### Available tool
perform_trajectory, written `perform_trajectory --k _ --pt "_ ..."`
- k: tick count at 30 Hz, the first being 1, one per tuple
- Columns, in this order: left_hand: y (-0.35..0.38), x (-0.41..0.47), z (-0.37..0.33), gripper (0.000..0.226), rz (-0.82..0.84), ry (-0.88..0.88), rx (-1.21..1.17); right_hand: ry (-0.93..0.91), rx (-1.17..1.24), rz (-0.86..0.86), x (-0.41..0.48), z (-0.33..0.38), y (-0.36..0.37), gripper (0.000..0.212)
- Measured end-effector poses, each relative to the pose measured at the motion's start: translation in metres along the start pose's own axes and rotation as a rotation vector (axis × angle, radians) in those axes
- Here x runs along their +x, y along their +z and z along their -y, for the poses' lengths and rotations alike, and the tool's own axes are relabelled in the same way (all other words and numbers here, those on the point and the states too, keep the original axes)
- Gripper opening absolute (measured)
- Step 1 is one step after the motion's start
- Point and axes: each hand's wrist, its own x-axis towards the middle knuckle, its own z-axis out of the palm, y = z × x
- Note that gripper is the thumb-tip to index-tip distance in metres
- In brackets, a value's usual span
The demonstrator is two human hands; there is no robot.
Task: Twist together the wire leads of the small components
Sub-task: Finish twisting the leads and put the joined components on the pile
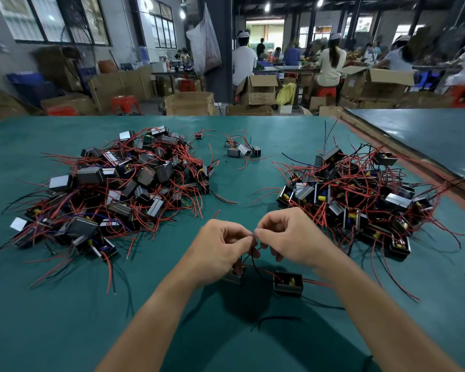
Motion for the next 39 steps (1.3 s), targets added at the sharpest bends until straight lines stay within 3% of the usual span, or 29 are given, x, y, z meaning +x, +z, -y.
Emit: perform_trajectory --k 6,20,39 --pt "0.0 0.001 0.002 0.022 -0.005 0.013 0.004 0.032 0.008 0.003 -0.001 0.001 -0.001 0.021" --pt "0.004 -0.001 0.01 0.019 -0.068 0.055 0.278 0.062 -0.071 -0.035 -0.003 0.003 0.003 0.021" --pt "0.007 -0.004 -0.002 0.016 -0.145 0.192 0.457 0.221 0.199 0.07 -0.007 0.007 -0.008 0.017"
